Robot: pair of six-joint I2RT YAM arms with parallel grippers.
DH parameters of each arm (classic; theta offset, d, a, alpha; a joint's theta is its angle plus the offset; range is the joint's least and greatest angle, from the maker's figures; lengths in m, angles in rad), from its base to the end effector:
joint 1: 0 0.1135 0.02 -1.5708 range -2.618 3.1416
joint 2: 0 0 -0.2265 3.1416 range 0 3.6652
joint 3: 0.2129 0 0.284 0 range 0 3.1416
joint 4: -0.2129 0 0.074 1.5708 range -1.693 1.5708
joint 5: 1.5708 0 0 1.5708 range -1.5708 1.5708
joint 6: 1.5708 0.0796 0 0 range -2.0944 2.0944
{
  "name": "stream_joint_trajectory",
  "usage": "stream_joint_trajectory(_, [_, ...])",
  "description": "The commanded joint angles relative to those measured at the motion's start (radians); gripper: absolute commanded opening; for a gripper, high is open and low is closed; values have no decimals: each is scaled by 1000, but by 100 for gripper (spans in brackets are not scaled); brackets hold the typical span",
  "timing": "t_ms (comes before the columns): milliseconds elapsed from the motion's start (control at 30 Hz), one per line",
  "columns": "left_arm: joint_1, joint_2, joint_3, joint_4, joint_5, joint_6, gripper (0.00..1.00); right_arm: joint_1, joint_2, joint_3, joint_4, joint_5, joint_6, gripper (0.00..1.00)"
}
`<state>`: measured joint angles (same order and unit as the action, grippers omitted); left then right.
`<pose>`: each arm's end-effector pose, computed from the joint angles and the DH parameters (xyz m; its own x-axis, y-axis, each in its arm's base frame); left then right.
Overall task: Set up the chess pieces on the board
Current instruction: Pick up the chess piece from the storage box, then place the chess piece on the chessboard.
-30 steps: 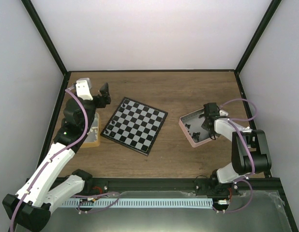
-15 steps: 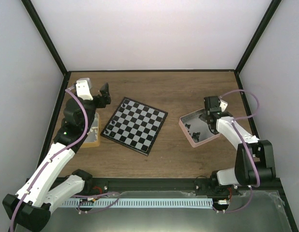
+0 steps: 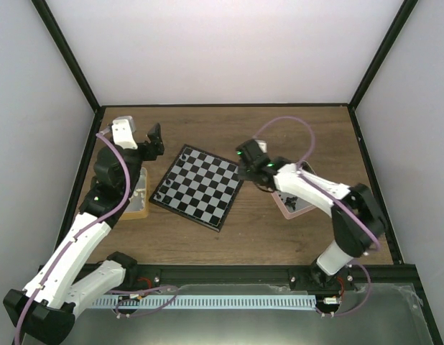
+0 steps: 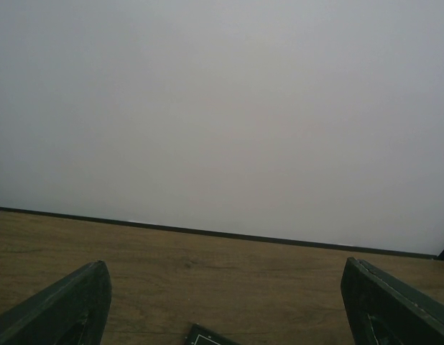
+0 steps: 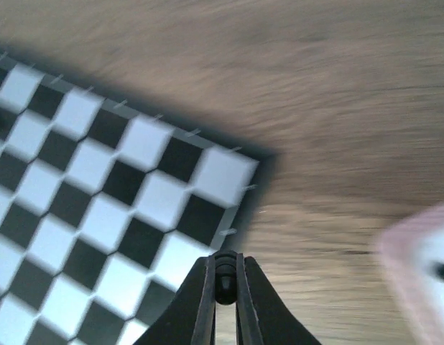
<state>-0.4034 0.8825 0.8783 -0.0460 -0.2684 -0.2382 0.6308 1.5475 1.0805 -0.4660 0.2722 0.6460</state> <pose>0.2884 -0.1001 0.3397 -0.0767 -0.2146 -0.9737 0.1202 0.9674 -0.2227 0.3189 0.2064 0.1475 -0.7822 0.1467 -0.6055 0.0402 0.9817 0.1860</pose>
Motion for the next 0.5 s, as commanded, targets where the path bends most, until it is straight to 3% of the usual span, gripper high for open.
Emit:
stream_joint_trajectory(0, [5,-28,-18,22,-36,-3,89,152,135,130,28,-35,-7,1])
stream_joint_trajectory(233, [5,-53,-36,28,-83,-5,89,318,349,335,75,-88,-95,1])
stream_joint_trajectory(467, [5,-169,-105,117,-152,-18,89,371,509,495,85,-167,-133,1])
